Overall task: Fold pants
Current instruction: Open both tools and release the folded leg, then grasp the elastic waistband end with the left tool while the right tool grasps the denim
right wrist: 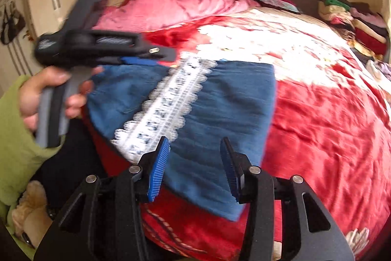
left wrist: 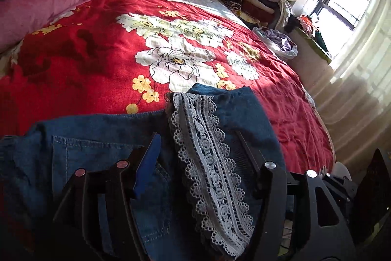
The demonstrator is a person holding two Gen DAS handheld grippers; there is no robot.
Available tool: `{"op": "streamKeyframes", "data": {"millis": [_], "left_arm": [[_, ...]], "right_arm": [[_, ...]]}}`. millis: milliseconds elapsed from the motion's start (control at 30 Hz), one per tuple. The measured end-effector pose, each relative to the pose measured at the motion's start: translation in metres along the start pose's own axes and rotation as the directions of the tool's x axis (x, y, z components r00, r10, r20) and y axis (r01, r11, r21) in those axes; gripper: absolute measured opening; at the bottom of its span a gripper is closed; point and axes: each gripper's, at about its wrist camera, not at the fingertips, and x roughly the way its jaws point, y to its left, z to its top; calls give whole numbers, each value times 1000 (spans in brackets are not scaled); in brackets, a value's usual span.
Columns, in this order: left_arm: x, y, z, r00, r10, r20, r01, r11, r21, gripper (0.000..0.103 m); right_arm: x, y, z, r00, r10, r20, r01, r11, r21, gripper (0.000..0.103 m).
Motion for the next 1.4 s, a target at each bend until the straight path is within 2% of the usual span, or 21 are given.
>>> {"op": "streamKeyframes", "data": {"millis": [133,233,433,500,700,900,933,1067,1200,1400], "left_arm": [[-5,-16,-24,999,16,-27,-15,998,55,54],[-7,-31,-36,998,39,-43,-33,989,142,56],[11,-46,-66,984,106,-142,-70,968,241,57],[21,-43,-72,973,154,-172,-107,960,258,58],[25,-34,-74,971,145,-188,-100,968,230,60],[18,-37,-74,975,145,-170,-104,968,227,62],[15,-38,-73,976,147,-159,-109,968,227,63],[-1,-37,-68,985,131,-109,-107,973,206,64],[-14,-30,-62,987,142,-69,-128,975,181,67],[-30,-10,-54,980,199,-20,-195,971,138,72]], "right_arm": [[-1,-10,-6,1000,-17,-2,17,1000,1,43],[3,-14,-10,1000,-9,-24,9,1000,0,43],[17,-23,-23,992,-48,-119,48,999,-1,42],[19,-29,-28,991,-43,-128,47,999,28,42],[21,-33,-35,992,-27,-126,34,998,55,42],[22,-34,-35,992,-18,-126,28,996,82,43],[19,-35,-34,993,-6,-120,18,995,99,46],[4,-38,-27,998,13,-59,-5,991,136,49],[-4,-40,-16,1000,14,-14,-12,989,145,49],[4,-38,15,1000,-3,-10,4,996,90,50]]}}
